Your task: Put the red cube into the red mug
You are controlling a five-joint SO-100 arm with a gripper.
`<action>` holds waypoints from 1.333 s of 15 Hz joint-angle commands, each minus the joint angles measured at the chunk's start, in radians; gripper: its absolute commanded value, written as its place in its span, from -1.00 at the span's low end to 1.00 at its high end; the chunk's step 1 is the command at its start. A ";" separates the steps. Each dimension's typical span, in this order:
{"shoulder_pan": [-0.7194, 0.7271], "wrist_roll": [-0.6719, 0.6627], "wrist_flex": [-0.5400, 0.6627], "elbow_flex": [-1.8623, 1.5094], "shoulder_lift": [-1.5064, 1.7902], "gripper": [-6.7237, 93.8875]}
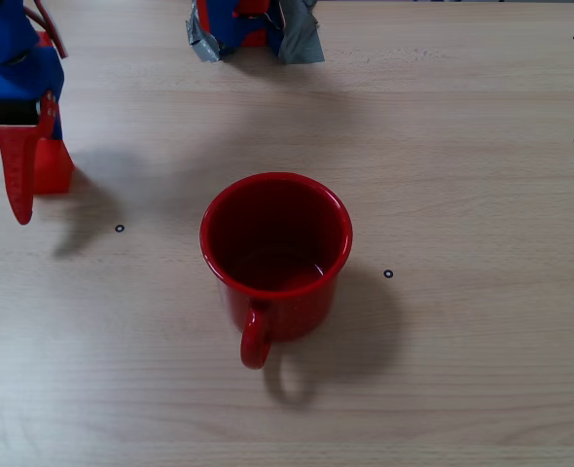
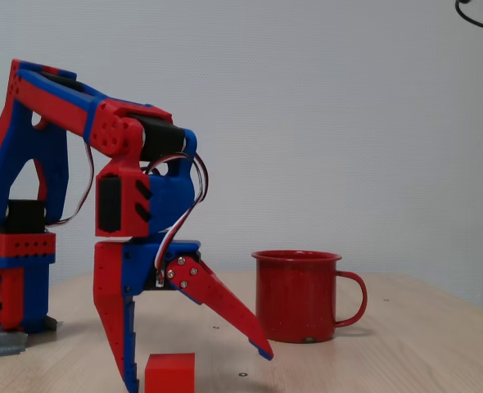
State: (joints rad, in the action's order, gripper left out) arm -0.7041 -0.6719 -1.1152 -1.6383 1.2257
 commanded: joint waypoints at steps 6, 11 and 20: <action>-0.026 -0.009 0.037 0.035 0.029 -0.62; -0.018 -0.012 0.043 0.038 0.034 -0.87; 0.021 0.176 -0.321 0.261 0.242 -0.87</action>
State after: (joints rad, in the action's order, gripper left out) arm -0.7010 -0.5001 -1.3714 -1.4895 1.3269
